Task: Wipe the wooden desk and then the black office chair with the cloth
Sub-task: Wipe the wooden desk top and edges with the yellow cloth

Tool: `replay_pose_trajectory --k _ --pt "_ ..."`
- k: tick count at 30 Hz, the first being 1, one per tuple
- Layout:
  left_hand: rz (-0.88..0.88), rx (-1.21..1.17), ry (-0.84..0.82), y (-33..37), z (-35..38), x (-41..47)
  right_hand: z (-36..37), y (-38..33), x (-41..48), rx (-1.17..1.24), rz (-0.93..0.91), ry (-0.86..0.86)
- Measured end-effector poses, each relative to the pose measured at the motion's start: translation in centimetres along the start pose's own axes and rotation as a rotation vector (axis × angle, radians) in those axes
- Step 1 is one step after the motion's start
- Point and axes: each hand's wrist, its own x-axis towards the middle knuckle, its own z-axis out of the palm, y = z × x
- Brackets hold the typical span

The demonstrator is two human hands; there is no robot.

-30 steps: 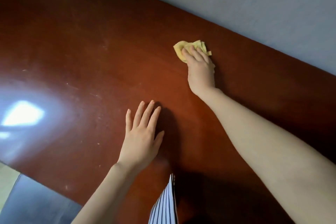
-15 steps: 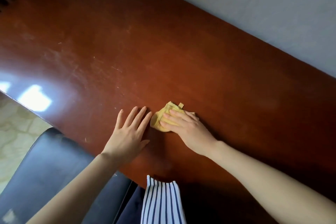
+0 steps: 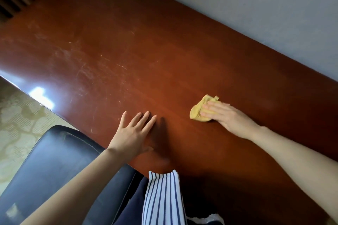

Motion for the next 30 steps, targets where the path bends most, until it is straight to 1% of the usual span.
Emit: replay_pose_trajectory --k 3,6,9,11,13,15,19,23,27,30 --pt "0.012 0.047 -0.009 0.5 -0.4 -0.1 -0.6 1.6 -1.3 0.054 0.359 0.142" --pt "0.017 0.112 -0.041 1.1 -0.6 0.2 0.2 1.8 -2.8 0.043 0.686 0.314" --pt "0.012 0.152 -0.077 1.8 -0.4 0.3 1.6 0.2 -3.0 0.041 0.918 0.481" --pt "0.01 0.176 -0.071 2.3 -0.3 0.2 2.5 -1.7 -2.8 0.065 1.024 0.524" --pt "0.003 0.192 -0.056 2.2 -0.1 0.3 3.5 -3.7 -2.4 0.064 1.005 0.509" --pt "0.007 0.212 -0.066 2.2 0.1 0.3 4.6 -6.4 -3.0 0.058 0.941 0.477" --pt "0.005 0.219 -0.066 2.1 0.4 0.4 7.1 -11.9 -4.2 0.097 0.756 0.46" --pt "0.011 0.25 -0.053 2.0 0.4 0.5 8.7 -15.3 -5.8 0.077 0.565 0.397" --pt "0.024 0.255 -0.045 2.1 0.5 0.5 9.7 -15.8 -9.7 0.011 0.307 0.284" --pt "0.033 0.268 -0.027 2.1 0.7 0.4 8.9 -13.6 -12.6 0.002 0.202 0.174"
